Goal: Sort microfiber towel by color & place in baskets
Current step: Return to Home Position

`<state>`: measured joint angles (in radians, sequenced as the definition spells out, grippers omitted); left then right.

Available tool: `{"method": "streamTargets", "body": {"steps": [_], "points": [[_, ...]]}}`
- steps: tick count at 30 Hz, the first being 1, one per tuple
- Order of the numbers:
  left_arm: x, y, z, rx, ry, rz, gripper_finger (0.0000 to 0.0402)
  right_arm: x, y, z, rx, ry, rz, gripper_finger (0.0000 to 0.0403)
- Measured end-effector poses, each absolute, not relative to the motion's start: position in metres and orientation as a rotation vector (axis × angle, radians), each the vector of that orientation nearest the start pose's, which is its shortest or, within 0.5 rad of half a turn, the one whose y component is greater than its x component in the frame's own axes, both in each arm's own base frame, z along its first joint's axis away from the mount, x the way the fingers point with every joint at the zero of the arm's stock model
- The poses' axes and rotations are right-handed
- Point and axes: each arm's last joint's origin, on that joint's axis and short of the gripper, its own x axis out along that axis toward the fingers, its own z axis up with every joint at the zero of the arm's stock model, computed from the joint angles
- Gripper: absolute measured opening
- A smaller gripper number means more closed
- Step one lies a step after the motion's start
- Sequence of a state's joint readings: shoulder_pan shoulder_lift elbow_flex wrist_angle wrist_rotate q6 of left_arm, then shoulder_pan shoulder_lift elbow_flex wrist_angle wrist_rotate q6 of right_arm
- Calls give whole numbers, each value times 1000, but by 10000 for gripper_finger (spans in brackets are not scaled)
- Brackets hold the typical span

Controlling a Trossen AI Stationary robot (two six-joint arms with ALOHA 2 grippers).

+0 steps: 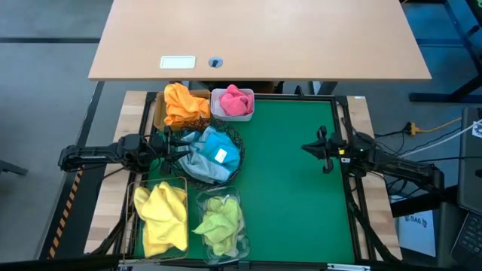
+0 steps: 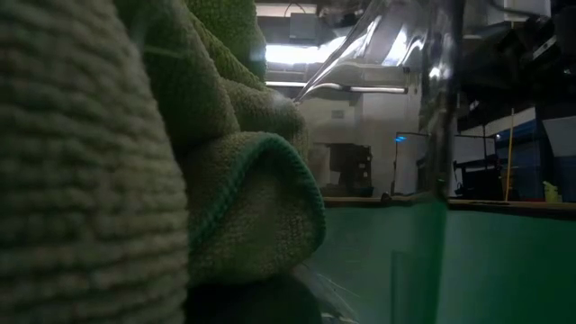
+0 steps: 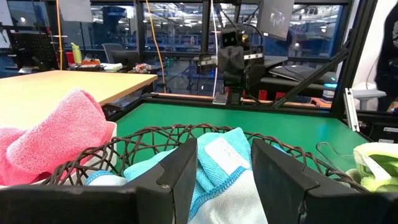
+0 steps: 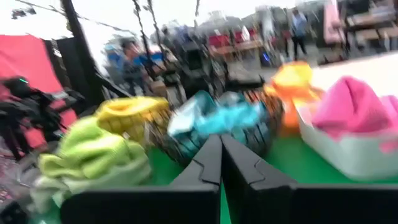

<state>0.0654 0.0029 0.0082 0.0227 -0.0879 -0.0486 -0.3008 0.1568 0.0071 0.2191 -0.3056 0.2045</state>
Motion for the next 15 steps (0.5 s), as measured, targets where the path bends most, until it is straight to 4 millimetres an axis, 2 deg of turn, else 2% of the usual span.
{"method": "streamTargets", "body": {"steps": [5,15], "points": [[97,9,168,-49,-32,153,145,97,-20,182,149,-149,59,6],[97,9,168,-49,-32,152,145,93,-17,183,114,-172,98,4]]}}
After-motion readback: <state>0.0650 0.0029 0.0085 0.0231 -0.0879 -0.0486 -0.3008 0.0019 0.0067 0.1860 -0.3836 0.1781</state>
